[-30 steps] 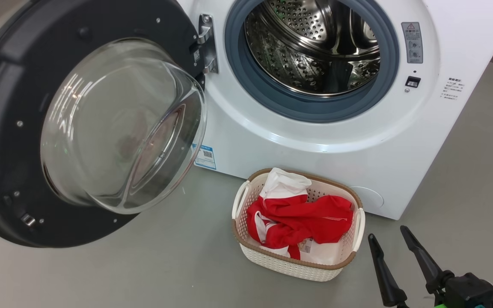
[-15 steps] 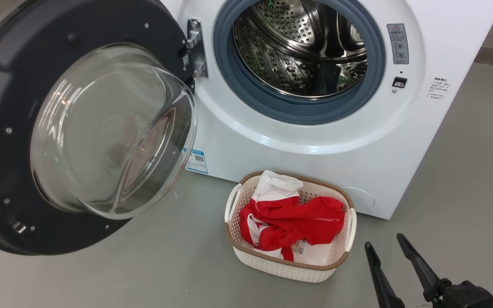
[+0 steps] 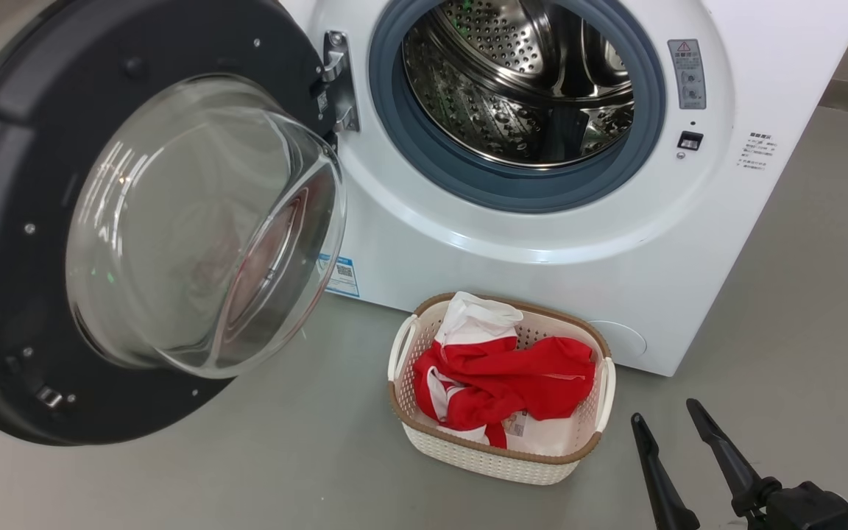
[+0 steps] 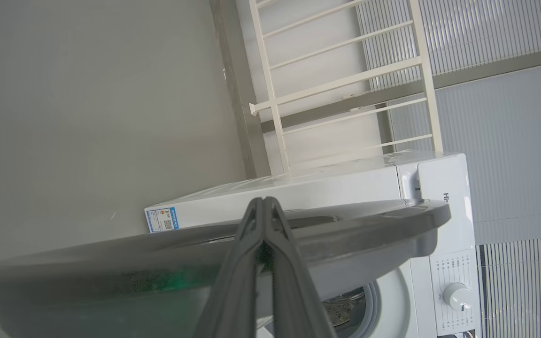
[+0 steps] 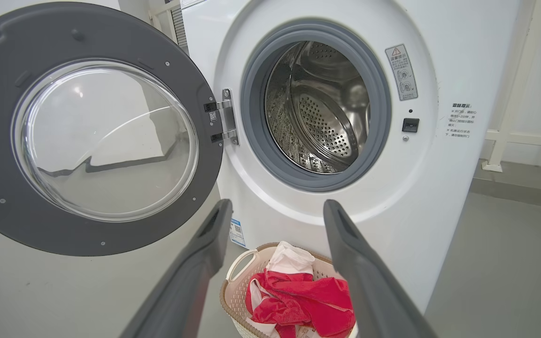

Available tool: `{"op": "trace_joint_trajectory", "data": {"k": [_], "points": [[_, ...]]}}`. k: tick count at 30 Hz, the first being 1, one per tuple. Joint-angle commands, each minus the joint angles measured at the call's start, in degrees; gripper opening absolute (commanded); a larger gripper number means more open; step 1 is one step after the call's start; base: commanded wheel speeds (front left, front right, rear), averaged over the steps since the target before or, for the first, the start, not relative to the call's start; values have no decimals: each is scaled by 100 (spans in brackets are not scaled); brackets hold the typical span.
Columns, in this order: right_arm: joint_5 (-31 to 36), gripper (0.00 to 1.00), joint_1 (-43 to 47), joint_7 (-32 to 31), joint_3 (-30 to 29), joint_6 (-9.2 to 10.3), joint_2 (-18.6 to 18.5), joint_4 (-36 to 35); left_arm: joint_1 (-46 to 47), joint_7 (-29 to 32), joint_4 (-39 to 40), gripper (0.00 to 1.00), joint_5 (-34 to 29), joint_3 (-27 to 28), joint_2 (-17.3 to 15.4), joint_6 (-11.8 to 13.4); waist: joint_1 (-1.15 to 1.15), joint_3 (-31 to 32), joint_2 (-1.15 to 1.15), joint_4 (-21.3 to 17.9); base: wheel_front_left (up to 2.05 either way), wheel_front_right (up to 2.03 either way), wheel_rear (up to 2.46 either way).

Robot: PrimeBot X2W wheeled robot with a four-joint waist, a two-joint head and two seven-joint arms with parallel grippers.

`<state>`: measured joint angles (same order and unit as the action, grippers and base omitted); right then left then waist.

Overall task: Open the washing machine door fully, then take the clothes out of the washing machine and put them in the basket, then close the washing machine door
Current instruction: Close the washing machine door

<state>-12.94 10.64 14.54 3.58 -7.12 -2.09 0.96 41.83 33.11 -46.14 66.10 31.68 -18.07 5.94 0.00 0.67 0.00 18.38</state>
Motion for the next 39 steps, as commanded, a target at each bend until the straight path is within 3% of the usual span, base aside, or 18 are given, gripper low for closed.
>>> {"op": "trace_joint_trajectory", "data": {"k": [1, 14, 26, 39], "points": [[4, 100, -94, 13, 92, -36, -78, -160, -150, 140, 175, 0, 52, 17, -93, -46, 0, -12, 0, 18, 0, 0, 0], [-67, 100, -133, 36, 103, -36, -78, -88, -617, 585, 1111, 0, 314, -32, 440, -88, 0, -91, 0, 132, 0, 0, 0], [-145, 100, -182, 44, 137, -36, -78, -81, -1125, 1132, 2848, 0, 637, -169, 1170, 450, 0, -175, 0, 153, 0, 0, 0], [-173, 100, -255, 45, 112, -36, -78, -89, -1638, 1384, 4116, 0, 1020, -517, 1481, 874, 0, -233, 0, 46, 0, 0, 0]]}}
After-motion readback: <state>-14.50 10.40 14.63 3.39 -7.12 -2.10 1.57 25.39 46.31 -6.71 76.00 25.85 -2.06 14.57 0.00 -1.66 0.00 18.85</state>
